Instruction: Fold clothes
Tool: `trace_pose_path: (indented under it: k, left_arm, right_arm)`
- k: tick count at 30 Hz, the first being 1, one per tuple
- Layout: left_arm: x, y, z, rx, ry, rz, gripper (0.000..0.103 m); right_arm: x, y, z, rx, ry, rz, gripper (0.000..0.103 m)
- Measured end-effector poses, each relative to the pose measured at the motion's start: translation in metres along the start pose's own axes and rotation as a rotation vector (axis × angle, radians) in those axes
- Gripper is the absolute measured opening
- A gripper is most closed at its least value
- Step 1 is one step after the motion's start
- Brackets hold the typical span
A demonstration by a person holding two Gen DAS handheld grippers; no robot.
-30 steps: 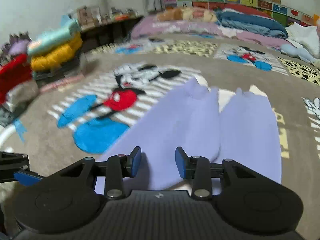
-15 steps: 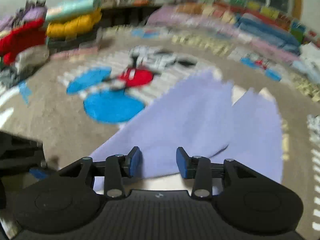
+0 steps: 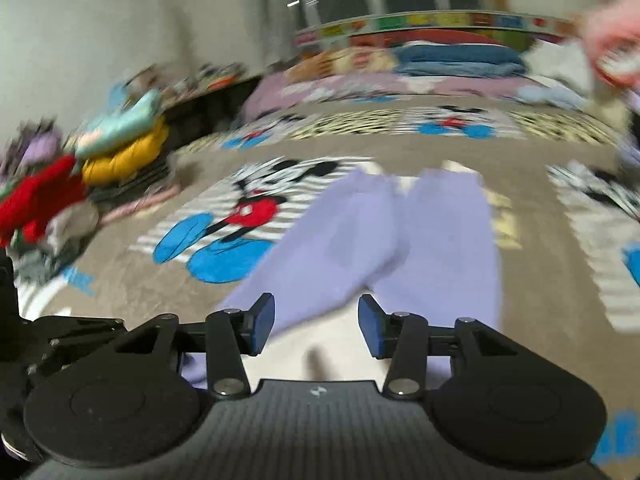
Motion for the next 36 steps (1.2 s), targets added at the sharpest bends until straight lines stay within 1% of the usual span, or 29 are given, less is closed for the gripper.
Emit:
trace_pose_path:
  k: [2, 6, 7, 9, 12, 14, 16, 18, 19, 21, 23, 25, 28, 31, 32, 33, 36]
  left_arm:
    - [0.01, 0.0, -0.005, 0.007, -0.006, 0.077, 0.08]
    - [0.035, 0.007, -0.01, -0.003, -0.031, 0.296, 0.08]
    - [0.039, 0.009, -0.01, -0.008, -0.039, 0.335, 0.08]
    - [0.046, 0.012, -0.012, -0.017, -0.06, 0.405, 0.08]
    - [0.056, 0.023, -0.015, -0.047, -0.111, 0.57, 0.08]
    - [0.06, 0.032, -0.016, -0.073, -0.148, 0.671, 0.08]
    - [0.061, 0.04, -0.014, -0.103, -0.213, 0.767, 0.08]
    - [0.061, 0.052, -0.009, -0.145, -0.27, 0.895, 0.08]
    - [0.061, 0.058, -0.007, -0.165, -0.283, 0.956, 0.08]
    - [0.063, 0.065, -0.001, -0.177, -0.281, 1.041, 0.08]
    - [0.065, 0.069, 0.005, -0.183, -0.276, 1.124, 0.08]
    - [0.066, 0.07, 0.013, -0.182, -0.273, 1.186, 0.082]
    - [0.062, 0.069, 0.021, -0.146, -0.28, 1.244, 0.083]
    - [0.057, 0.066, 0.025, -0.115, -0.308, 1.259, 0.083]
    - [0.057, 0.066, 0.025, -0.107, -0.319, 1.261, 0.083]
    - [0.058, 0.067, 0.026, -0.1, -0.331, 1.265, 0.083]
    - [0.058, 0.065, 0.033, -0.092, -0.351, 1.282, 0.083]
  right_arm:
    - [0.015, 0.008, -0.023, 0.026, 0.038, 0.025, 0.047]
    - [0.033, 0.021, -0.062, 0.05, 0.094, -0.049, 0.049]
    - [0.035, 0.023, -0.071, 0.053, 0.103, -0.074, 0.05]
    - [0.034, 0.028, -0.084, 0.058, 0.112, -0.155, 0.052]
    - [0.026, 0.041, -0.098, 0.045, 0.103, -0.289, 0.053]
    - [0.017, 0.054, -0.1, 0.012, 0.095, -0.403, 0.054]
    - [0.008, 0.069, -0.101, -0.022, 0.092, -0.518, 0.054]
    - [0.003, 0.085, -0.099, -0.068, 0.108, -0.632, 0.054]
    - [0.001, 0.095, -0.095, -0.099, 0.128, -0.701, 0.055]
    - [0.0, 0.101, -0.091, -0.09, 0.138, -0.76, 0.057]
    - [-0.002, 0.102, -0.086, -0.076, 0.146, -0.808, 0.063]
    - [-0.005, 0.105, -0.079, -0.064, 0.148, -0.879, 0.064]
    - [-0.007, 0.107, -0.069, -0.043, 0.14, -0.963, 0.064]
    - [-0.008, 0.108, -0.063, -0.014, 0.139, -1.019, 0.066]
    - [-0.007, 0.108, -0.062, -0.003, 0.148, -1.029, 0.07]
    - [-0.007, 0.107, -0.062, 0.008, 0.158, -1.038, 0.071]
    - [-0.006, 0.108, -0.062, 0.023, 0.162, -1.044, 0.072]
Point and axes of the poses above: each gripper's, at about its wrist camera, not at the fingertips, and z roughly the way its jaws point, x to its right, y to its underside, the point moved 3 cm from there along z, roughly the way its jaws point, and after that the axes turned 14 degrees about x, right-handed, at the moved point
